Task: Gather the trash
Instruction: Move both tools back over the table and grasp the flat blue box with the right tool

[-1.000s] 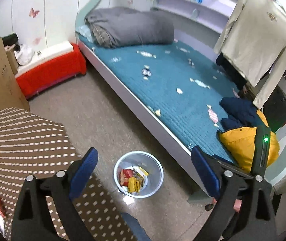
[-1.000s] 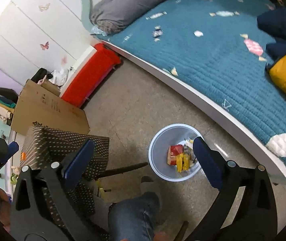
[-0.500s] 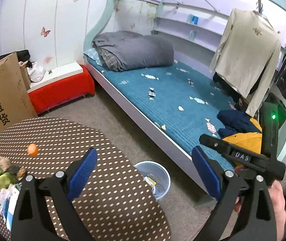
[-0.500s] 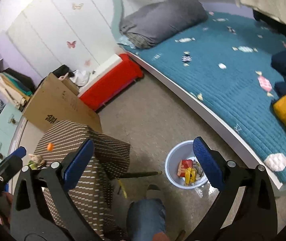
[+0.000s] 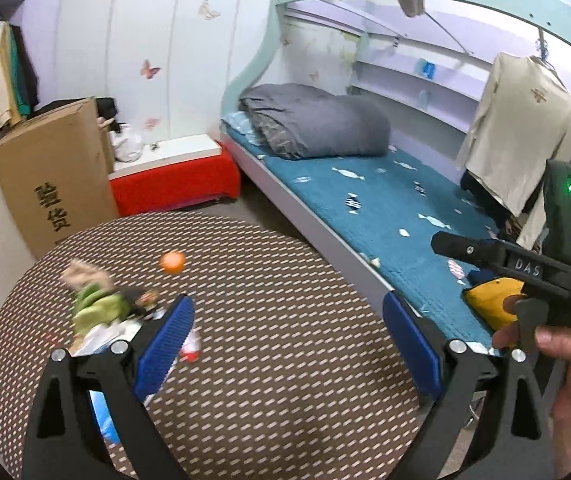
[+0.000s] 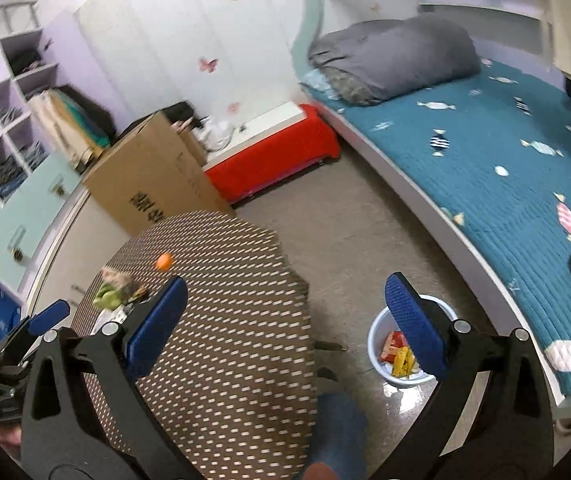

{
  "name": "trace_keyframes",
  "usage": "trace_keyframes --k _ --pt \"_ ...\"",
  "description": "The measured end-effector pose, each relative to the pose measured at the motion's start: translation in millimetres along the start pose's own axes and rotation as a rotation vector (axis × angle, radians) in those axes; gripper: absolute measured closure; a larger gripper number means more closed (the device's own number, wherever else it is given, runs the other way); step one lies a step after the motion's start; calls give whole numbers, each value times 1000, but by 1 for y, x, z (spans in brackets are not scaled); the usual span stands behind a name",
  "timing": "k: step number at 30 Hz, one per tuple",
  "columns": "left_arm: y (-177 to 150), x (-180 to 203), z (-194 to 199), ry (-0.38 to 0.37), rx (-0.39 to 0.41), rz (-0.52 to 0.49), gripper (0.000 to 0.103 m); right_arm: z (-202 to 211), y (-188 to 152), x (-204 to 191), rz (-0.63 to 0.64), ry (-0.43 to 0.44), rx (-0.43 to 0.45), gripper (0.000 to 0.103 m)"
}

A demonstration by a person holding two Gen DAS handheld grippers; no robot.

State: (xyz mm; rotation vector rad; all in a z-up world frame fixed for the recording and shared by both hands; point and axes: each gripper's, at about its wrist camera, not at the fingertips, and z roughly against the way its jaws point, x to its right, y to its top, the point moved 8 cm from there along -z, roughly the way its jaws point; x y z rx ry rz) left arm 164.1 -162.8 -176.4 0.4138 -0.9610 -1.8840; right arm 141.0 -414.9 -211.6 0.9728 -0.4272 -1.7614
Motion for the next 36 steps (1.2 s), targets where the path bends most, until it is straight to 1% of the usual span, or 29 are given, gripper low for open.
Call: trace_keyframes --k 3,5,6,7,12,16,18,20,21,22,23,24,25,27,28,29,31,32,33,34,36 --pt "-13 -27 12 42 3 27 10 -13 -10 -38 83 40 -42 6" --pt "-24 -50 20 75 1 61 10 -22 -19 -61 136 61 -69 6" --pt "-31 -63 23 94 -2 81 10 -29 -26 -82 182 87 -93 6" --pt "-37 -75 25 114 -7 102 10 -34 -30 -92 206 102 -107 6" --pt "-79 -141 39 218 -48 207 10 -70 -67 -179 403 207 -220 6" --pt "-102 -181 49 271 -70 268 10 -94 -88 -227 509 266 -284 6" --pt "-110 -193 52 289 -78 286 10 -108 -96 -254 579 291 -312 6" --pt "-119 -204 54 301 -87 306 10 -118 -104 -272 640 299 -335 6" --pt "-122 -207 55 304 -90 313 10 -126 -109 -283 679 309 -356 8" --pt "-125 -210 55 306 -93 320 10 -128 -113 -288 699 314 -369 15" --pt "-128 -213 55 307 -96 323 10 -133 -118 -295 723 318 -384 18" --pt "-129 -215 54 307 -98 327 10 -140 -123 -301 755 314 -407 25" --pt "-130 -217 53 305 -100 331 10 -146 -129 -305 785 301 -432 29" --pt "-133 -219 52 304 -103 336 10 -156 -138 -310 832 281 -473 40" --pt "-133 -220 52 303 -104 337 10 -160 -141 -311 853 275 -487 43" --pt "-133 -220 50 302 -106 338 10 -163 -143 -314 876 271 -490 46" --pt "-134 -221 48 299 -109 340 10 -169 -149 -317 929 252 -514 57" --pt "-134 -221 47 298 -113 342 10 -170 -151 -318 960 240 -513 59" --pt "-135 -222 45 297 -115 344 10 -171 -155 -321 994 237 -518 64" --pt "-136 -223 44 296 -119 347 10 -171 -157 -323 1013 244 -526 72" --pt "-136 -223 42 297 -121 348 10 -169 -161 -326 1042 263 -548 75"
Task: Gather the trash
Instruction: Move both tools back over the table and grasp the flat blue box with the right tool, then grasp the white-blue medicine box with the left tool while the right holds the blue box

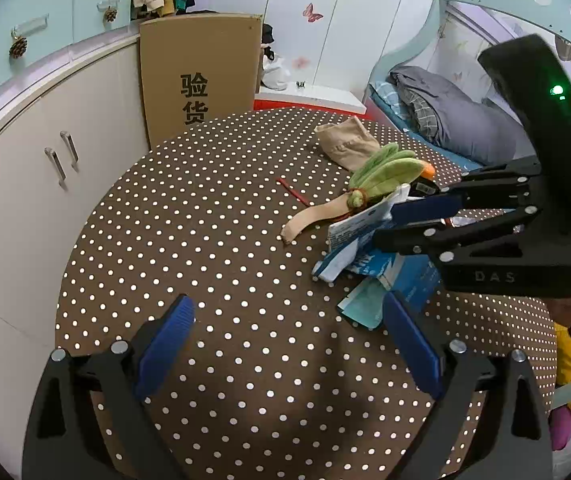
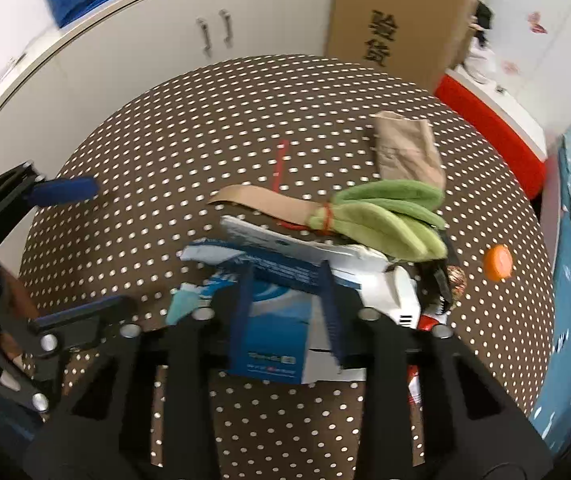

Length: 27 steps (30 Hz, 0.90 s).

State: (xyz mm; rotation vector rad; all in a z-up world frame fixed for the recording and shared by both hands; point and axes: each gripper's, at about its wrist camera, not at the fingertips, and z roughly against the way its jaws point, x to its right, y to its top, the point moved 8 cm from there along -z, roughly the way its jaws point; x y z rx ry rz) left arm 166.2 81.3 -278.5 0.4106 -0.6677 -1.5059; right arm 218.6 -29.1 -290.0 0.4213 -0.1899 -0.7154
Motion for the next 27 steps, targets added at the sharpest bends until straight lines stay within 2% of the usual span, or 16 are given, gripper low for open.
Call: trace_keyframes --k 13,18,22,23,24,25,27 --pt "-7 -9 -3 26 -10 23 10 -3 -4 -29 260 -15 -88 73" --pt "-14 -18 0 41 -17 36 10 -2 -7 -44 322 28 -108 72" --pt "-18 -23 4 47 -16 50 10 -2 -10 -56 381 30 -129 71" --pt "-19 -24 4 50 -17 52 10 -1 -12 -59 389 40 -133 69" --pt "-19 -26 5 53 -17 53 10 2 -13 -62 390 59 -135 52" --pt "-20 -27 6 55 -16 55 10 4 -14 -64 396 68 -131 44" --pt "-21 -30 8 58 -14 59 10 7 -18 -69 427 69 -125 44"
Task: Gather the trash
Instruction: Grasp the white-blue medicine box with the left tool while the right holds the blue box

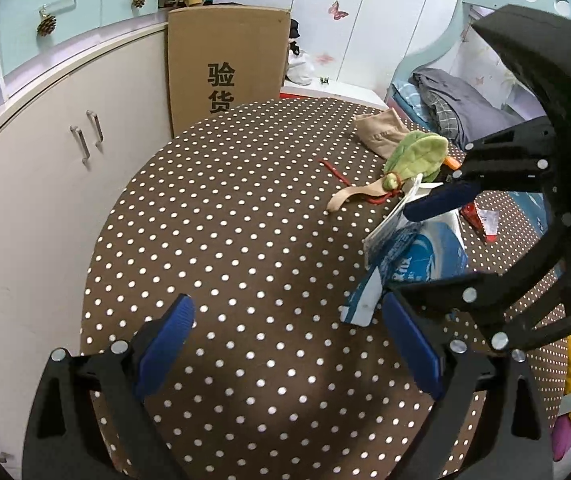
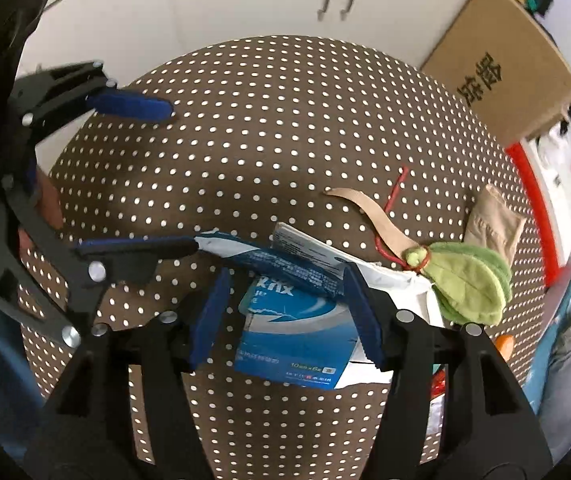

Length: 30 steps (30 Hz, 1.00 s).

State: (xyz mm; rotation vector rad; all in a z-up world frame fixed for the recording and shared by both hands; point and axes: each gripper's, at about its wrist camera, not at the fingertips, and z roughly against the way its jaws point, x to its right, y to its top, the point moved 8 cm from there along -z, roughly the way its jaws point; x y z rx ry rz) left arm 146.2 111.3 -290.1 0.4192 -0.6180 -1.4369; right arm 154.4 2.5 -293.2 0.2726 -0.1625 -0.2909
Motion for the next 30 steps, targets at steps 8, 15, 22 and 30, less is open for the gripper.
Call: trace_keyframes --k 8,15,22,30 --pt "-13 -16 4 26 -17 25 10 -11 2 -9 39 -48 7 46" --pt "-13 -22 8 27 -12 48 10 -5 10 -7 -93 59 98 83" --pt "-13 -23 6 30 -17 52 10 -2 21 -18 -47 61 94 82" --pt "-19 -33 11 48 -17 71 10 -25 39 -27 16 95 88 55"
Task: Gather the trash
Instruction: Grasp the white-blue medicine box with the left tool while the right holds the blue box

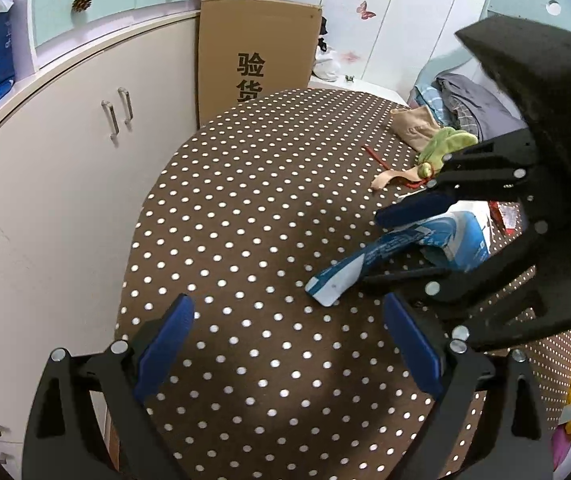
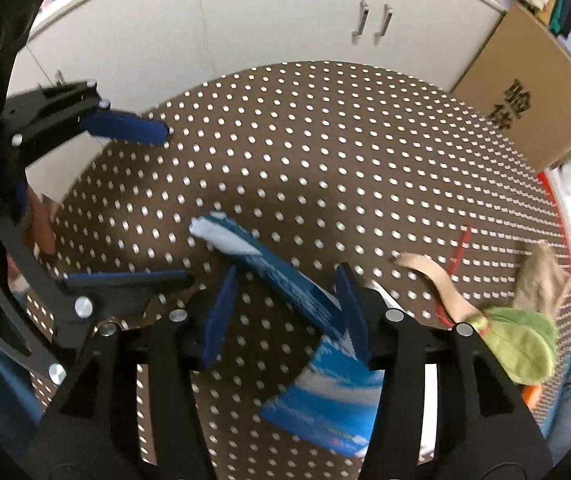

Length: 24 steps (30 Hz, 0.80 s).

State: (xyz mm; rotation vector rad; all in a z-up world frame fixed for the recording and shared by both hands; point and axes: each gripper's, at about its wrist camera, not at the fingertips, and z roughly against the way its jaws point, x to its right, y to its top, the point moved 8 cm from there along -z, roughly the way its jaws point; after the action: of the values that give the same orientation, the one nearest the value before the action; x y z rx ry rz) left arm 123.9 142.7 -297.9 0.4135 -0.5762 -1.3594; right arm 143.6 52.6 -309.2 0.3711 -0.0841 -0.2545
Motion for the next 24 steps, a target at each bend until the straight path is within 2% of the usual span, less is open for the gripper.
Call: trace_keyframes --k 1,3,5,6,9,16,24 --pt "-1 -2 1 4 1 5 10 -1 2 1 -13 13 12 68" --pt "-1 -5 3 9 3 11 10 -1 7 7 -45 4 35 78" --pt "0 -6 5 13 8 14 10 0 7 9 -70 -3 50 83" --pt "1 -6 6 13 9 14 10 3 7 10 -89 12 74 90" --pt "5 -1 7 10 15 1 10 21 9 20 -168 59 162 91" --pt "17 34 8 -29 31 -75 10 68 -3 43 -323 75 306 91" --pt "29 97 -3 -126 51 -254 10 114 -68 82 -568 54 447 91"
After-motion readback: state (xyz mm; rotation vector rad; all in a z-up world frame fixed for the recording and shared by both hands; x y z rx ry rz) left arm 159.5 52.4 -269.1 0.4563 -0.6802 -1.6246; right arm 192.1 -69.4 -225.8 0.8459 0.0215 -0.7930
